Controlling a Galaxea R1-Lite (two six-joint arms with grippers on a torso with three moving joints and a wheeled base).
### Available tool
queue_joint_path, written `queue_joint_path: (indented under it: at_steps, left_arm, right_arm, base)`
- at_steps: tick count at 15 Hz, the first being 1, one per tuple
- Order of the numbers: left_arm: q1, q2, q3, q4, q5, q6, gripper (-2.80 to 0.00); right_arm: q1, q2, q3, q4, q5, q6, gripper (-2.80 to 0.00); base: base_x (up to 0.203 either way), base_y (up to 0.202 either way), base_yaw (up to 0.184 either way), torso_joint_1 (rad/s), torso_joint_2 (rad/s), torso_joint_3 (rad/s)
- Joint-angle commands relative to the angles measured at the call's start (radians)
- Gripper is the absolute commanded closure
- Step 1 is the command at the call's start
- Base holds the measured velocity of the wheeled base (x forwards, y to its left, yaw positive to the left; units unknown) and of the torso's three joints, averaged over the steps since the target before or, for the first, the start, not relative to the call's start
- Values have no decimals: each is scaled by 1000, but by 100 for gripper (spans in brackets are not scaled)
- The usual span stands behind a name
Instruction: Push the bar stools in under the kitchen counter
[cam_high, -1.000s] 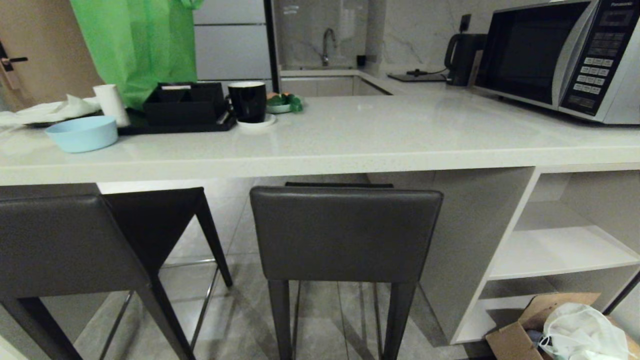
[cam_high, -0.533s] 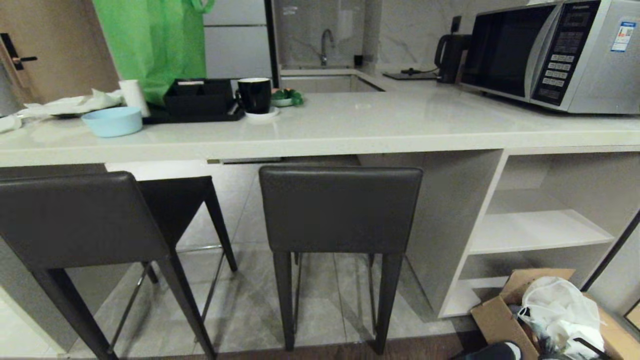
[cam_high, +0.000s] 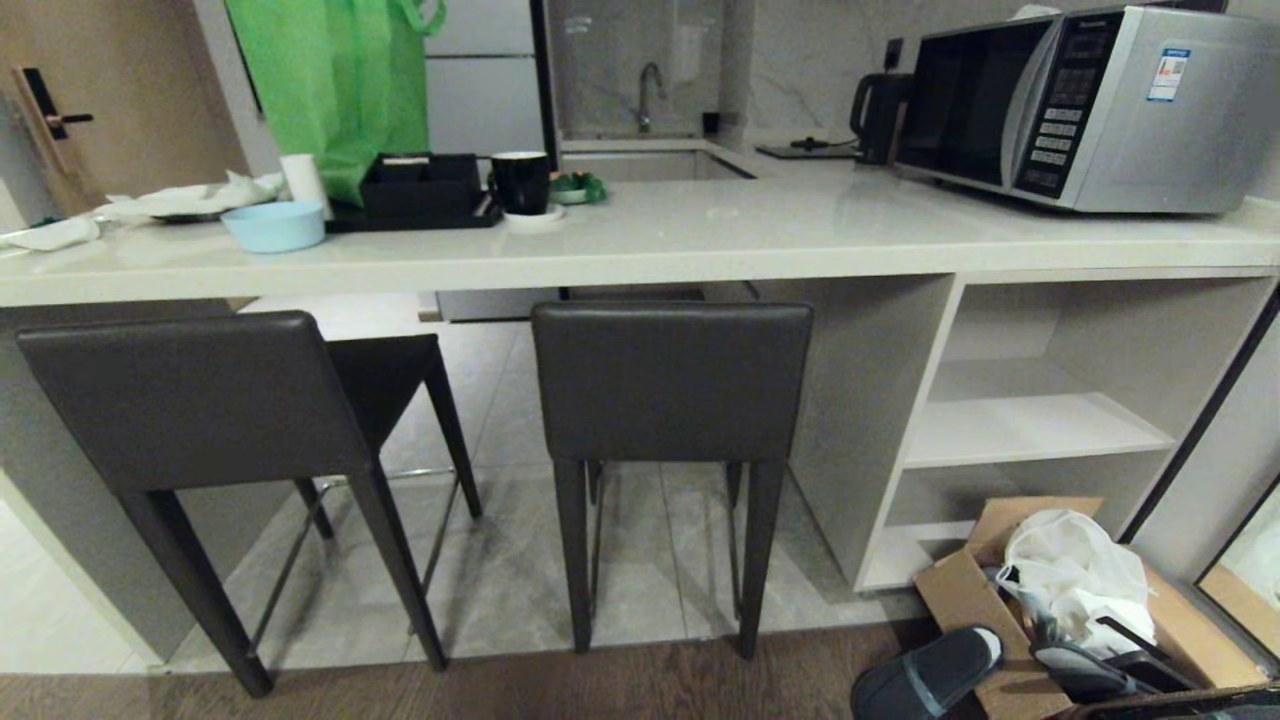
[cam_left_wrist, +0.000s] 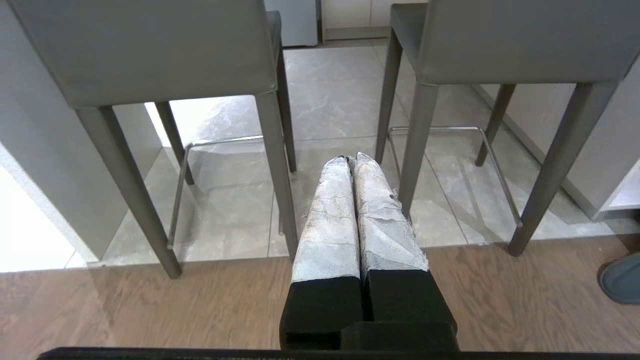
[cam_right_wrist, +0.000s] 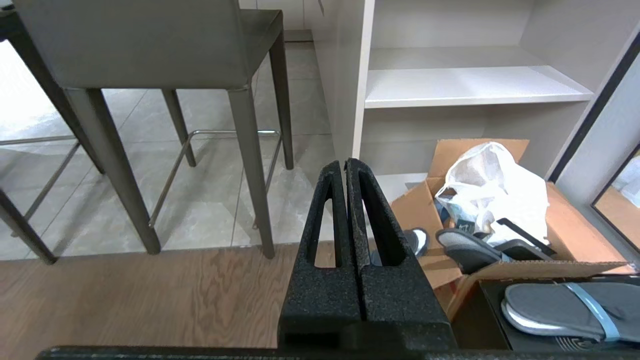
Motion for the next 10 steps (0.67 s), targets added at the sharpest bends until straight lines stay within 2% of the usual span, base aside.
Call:
queue_joint_path:
  at_steps: [1, 10]
  left_arm:
    - [0, 2, 3, 0, -1, -1, 0]
    - [0, 1, 3, 0, -1, -16, 0]
  right_arm:
    - [0, 0, 0, 0, 1, 0, 0]
    - [0, 0, 0, 0, -1, 0, 0]
  base:
    - [0, 0, 0, 0, 0, 0]
    - [0, 0, 0, 0, 0, 0]
